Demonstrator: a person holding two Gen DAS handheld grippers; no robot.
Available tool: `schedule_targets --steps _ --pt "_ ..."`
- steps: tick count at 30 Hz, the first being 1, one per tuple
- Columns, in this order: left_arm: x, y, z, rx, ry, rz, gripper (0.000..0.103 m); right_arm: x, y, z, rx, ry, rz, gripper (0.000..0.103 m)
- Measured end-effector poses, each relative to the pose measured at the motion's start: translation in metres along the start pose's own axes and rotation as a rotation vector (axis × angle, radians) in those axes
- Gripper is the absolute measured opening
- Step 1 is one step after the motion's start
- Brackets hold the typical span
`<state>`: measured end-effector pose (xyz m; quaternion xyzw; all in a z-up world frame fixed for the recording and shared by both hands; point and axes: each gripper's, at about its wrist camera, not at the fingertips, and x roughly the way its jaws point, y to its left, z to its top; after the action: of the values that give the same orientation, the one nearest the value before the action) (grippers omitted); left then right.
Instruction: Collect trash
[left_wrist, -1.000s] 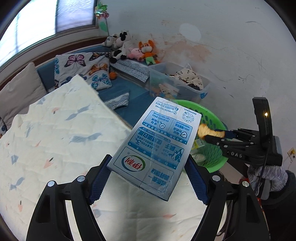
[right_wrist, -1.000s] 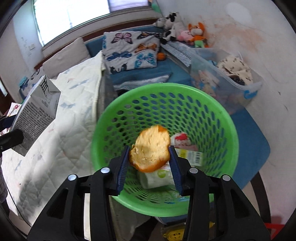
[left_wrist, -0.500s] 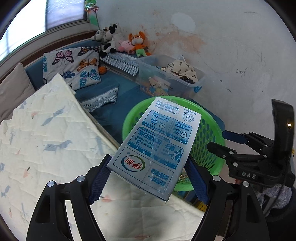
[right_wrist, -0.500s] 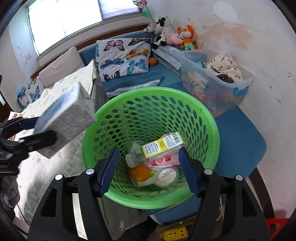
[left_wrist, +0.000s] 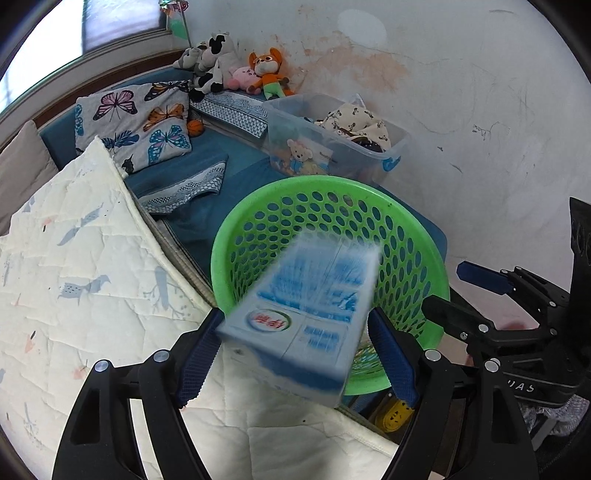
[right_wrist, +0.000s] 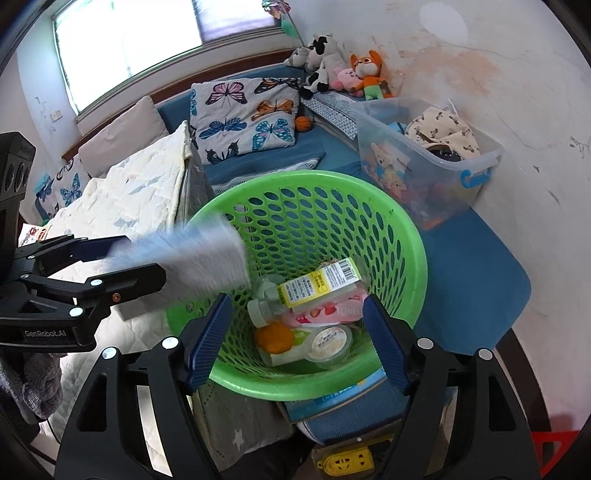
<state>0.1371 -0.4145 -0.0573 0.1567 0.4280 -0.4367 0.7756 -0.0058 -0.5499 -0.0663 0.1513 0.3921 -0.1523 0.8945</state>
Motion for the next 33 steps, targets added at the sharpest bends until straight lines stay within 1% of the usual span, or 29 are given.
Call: schedule_targets --steps 1,3,9,11,21,24,26,29,33 --pt "0.000 0.000 0.000 -0.004 0.002 -0.007 0.077 0.000 0.000 -0.001 0.001 0.000 -0.001 0.074" --pt "0.000 0.002 -0.001 -0.013 0.004 -0.017 0.082 -0.001 0.000 -0.002 0.003 0.001 0.002 0.074" --pt "-0.015 0.010 -0.006 -0.038 -0.023 -0.021 0.085 -0.005 0.007 -0.007 0.002 -0.001 0.022 0.074" --pt "-0.023 0.015 -0.008 -0.049 -0.035 -0.016 0.088 -0.008 0.012 -0.008 -0.003 -0.006 0.032 0.076" --pt "-0.081 0.047 -0.037 -0.102 -0.118 0.086 0.091 -0.026 0.051 -0.016 -0.047 -0.027 0.096 0.080" --pt "-0.099 0.057 -0.049 -0.122 -0.138 0.124 0.092 -0.031 0.066 -0.019 -0.072 -0.033 0.103 0.084" --pt "-0.111 0.065 -0.057 -0.137 -0.153 0.142 0.095 -0.034 0.076 -0.021 -0.089 -0.035 0.102 0.088" --pt "-0.127 0.076 -0.070 -0.159 -0.172 0.185 0.096 -0.039 0.092 -0.027 -0.109 -0.037 0.117 0.091" --pt "-0.145 0.089 -0.089 -0.200 -0.188 0.220 0.096 -0.045 0.108 -0.034 -0.118 -0.045 0.117 0.094"
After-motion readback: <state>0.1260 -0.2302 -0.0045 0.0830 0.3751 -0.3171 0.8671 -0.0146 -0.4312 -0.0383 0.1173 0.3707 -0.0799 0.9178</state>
